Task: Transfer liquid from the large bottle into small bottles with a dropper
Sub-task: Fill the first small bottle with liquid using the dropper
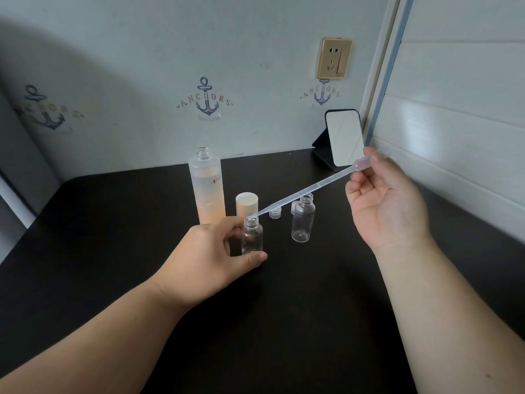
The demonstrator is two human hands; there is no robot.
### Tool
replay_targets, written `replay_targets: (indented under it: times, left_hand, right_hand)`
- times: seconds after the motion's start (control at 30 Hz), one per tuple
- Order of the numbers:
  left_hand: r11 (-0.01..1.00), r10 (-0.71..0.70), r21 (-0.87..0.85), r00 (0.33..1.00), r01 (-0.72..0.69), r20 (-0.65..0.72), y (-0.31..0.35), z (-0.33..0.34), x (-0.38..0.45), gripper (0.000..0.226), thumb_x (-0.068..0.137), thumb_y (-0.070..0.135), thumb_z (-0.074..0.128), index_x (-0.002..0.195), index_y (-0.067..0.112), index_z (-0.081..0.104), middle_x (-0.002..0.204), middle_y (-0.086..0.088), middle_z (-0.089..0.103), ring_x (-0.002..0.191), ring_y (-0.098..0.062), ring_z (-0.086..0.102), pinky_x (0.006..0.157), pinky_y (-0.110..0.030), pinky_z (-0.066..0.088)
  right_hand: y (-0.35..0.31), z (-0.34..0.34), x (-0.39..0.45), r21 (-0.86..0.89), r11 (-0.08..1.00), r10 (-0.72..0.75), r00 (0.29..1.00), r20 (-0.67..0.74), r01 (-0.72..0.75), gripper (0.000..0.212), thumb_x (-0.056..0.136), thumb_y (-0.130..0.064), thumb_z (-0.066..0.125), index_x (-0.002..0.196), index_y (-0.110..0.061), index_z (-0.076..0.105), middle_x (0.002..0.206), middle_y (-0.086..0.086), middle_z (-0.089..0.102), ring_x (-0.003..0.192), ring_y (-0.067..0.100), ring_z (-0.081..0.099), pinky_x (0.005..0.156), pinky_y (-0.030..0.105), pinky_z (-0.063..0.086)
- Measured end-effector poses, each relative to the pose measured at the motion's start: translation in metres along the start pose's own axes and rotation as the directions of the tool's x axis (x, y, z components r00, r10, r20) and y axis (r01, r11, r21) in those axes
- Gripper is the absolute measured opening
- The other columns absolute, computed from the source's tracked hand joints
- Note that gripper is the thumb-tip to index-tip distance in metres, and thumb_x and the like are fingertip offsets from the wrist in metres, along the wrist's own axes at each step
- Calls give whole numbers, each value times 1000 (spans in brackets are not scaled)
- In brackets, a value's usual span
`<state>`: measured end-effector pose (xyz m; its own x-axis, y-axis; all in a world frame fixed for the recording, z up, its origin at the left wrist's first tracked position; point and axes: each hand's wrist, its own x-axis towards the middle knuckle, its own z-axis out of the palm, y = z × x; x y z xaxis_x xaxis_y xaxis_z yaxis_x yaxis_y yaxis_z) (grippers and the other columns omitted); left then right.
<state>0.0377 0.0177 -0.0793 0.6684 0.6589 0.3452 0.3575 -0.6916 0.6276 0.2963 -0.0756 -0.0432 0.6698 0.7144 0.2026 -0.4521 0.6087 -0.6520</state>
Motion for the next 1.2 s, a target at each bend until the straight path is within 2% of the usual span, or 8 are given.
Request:
replay_targets:
  times: [0.13,0.33,0.47,0.7,1.2]
  left_hand:
    - [999,-12,37,1000,11,18,-2,1,2,30,80,43,81,103,37,62,83,46,58,73,2,59,63,-8,42]
    - [1000,19,23,1000,-19,7,-3,-1,2,17,82,35,76,96,30,67,85,28,64,75,-6,61,62,-13,45]
    - [999,32,12,999,-33,13,-5,0,3,19,80,39,74,96,29,67,84,16,65,76,-10,61,64,-22,49]
    - [999,37,7,999,-37,21,-7,0,3,23,81,38,74,102,34,68,89,20,66,76,-9,61,64,-19,48]
    - [1000,27,9,999,-27,30,-4,-1,2,27,83,37,75,106,43,64,92,29,63,81,-4,62,68,-11,46]
  right_hand:
    - [0,1,0,3,1000,1,1000,-13,-1,7,82,-14,75,88,-10,76,76,3,67,65,13,59,62,22,49]
    - [0,0,-1,-3,1000,-1,999,-38,1,4,86,-12,72,86,-10,75,75,3,67,64,13,58,61,22,49]
    - [0,0,0,-1,1000,10,997,-74,-10,5,88,-10,71,85,-10,75,74,2,66,61,12,57,60,21,47]
    - [0,-1,1,-6,1000,30,994,-107,-31,8,92,-6,65,97,-4,71,73,2,67,59,10,56,57,18,47]
    - [-2,-2,2,-10,1000,0,995,-101,-1,11,93,0,62,95,-2,73,73,4,67,56,9,54,55,17,44]
